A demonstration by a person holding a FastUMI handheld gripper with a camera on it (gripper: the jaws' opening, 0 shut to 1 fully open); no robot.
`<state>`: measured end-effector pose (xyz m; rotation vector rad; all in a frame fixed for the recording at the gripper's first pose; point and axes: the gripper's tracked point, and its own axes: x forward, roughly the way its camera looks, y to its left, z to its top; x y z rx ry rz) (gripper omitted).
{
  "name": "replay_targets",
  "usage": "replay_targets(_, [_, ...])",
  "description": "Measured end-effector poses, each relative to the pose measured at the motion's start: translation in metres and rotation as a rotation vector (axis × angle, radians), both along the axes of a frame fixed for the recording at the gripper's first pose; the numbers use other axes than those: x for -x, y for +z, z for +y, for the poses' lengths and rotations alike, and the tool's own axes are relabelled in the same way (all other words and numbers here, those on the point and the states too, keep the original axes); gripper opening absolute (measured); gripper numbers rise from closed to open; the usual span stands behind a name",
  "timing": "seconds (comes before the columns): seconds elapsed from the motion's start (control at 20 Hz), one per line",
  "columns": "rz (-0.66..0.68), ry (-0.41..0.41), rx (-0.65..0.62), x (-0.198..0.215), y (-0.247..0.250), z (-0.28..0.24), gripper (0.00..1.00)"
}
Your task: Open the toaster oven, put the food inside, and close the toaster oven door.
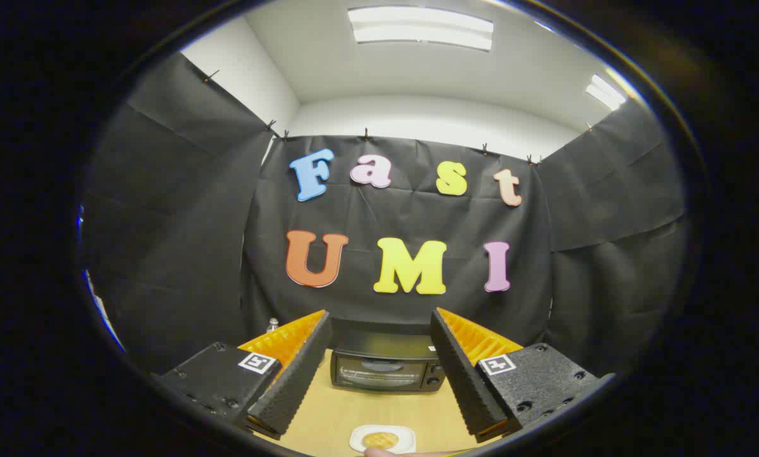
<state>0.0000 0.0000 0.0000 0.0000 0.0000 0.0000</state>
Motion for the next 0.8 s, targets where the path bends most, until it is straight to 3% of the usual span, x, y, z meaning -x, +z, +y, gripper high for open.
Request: replay_targets(0.8, [0.025, 0.039, -0.031, -0.009, -0.009, 0.004, 1.0])
